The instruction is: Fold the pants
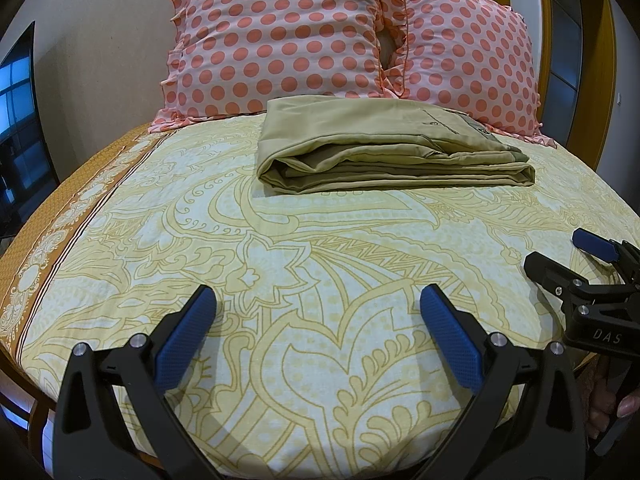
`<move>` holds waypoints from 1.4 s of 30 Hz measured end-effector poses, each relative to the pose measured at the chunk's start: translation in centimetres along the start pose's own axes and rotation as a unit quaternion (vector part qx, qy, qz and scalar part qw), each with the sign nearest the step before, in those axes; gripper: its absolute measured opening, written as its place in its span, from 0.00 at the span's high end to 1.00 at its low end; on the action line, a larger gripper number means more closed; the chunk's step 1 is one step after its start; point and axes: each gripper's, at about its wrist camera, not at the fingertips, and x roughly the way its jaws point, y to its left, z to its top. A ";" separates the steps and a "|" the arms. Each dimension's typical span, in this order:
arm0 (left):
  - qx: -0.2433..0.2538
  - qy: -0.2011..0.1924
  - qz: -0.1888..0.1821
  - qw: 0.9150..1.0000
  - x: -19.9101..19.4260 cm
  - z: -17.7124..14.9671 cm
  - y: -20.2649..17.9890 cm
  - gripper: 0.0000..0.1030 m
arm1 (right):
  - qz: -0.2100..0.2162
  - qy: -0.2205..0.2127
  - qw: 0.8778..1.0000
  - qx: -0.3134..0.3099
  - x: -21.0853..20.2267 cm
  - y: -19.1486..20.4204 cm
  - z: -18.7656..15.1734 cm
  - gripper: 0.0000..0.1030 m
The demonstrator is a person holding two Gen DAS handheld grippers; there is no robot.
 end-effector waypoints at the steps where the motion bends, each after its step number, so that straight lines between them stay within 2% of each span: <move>1: 0.000 0.000 0.000 1.000 0.0 0.0 0.0 0.02 | 0.000 0.000 1.000 0.000 0.0 0.0 0.0 0.01; 42: 0.001 0.007 -0.001 1.000 0.3 0.4 0.4 0.02 | 0.001 0.000 1.000 -0.001 0.0 0.0 0.0 0.01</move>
